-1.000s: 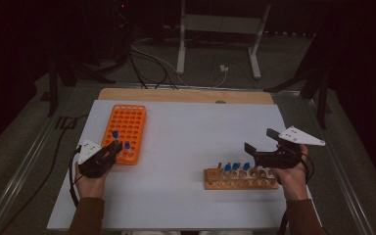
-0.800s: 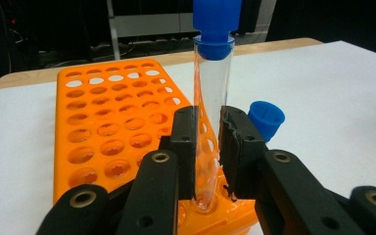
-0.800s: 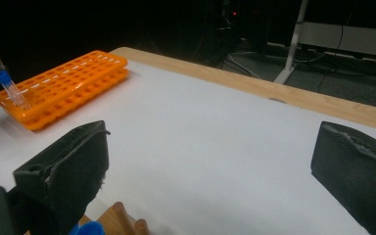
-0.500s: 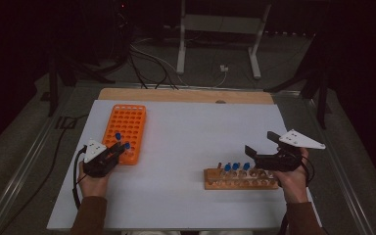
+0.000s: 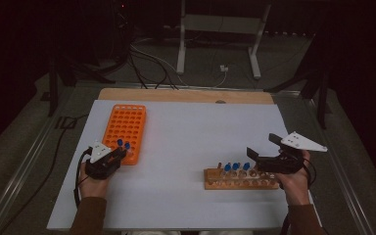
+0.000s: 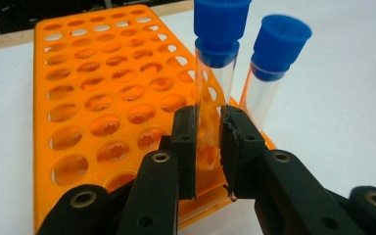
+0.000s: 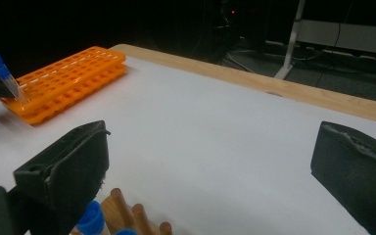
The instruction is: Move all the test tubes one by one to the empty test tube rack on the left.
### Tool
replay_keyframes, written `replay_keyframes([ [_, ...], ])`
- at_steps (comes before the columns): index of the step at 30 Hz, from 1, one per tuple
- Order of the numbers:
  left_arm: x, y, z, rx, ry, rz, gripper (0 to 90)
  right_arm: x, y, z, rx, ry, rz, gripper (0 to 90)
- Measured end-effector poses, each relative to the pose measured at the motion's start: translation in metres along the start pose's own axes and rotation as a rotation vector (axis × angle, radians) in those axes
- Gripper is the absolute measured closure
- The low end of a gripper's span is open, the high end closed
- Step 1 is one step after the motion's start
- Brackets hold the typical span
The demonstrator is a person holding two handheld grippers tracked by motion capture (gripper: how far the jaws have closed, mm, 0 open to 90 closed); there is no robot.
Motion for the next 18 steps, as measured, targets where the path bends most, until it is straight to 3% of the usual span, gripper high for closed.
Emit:
replay_keyframes([
  [2, -0.0004, 0.0019, 0.0026, 0.017, 0.005, -0.001, 77.9, 0.0004, 0.0002, 0.0007, 0.002, 0.000, -0.001, 1.2],
  [18, -0.0009, 0.0004, 0.0035, 0.019, 0.006, -0.005, 77.7, 0.0016, 0.0013, 0.0043, 0.009, -0.007, -0.008, 1.2],
])
Point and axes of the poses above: each handheld gripper's, and its own axes: y roughly forward along the jaws, z roughly out of its underside, x roughly to its left, the point moved 10 cm from there along y, roughly forward along the jaws, and after that the axes turned 9 degrees about z, right-handed, at the moved point
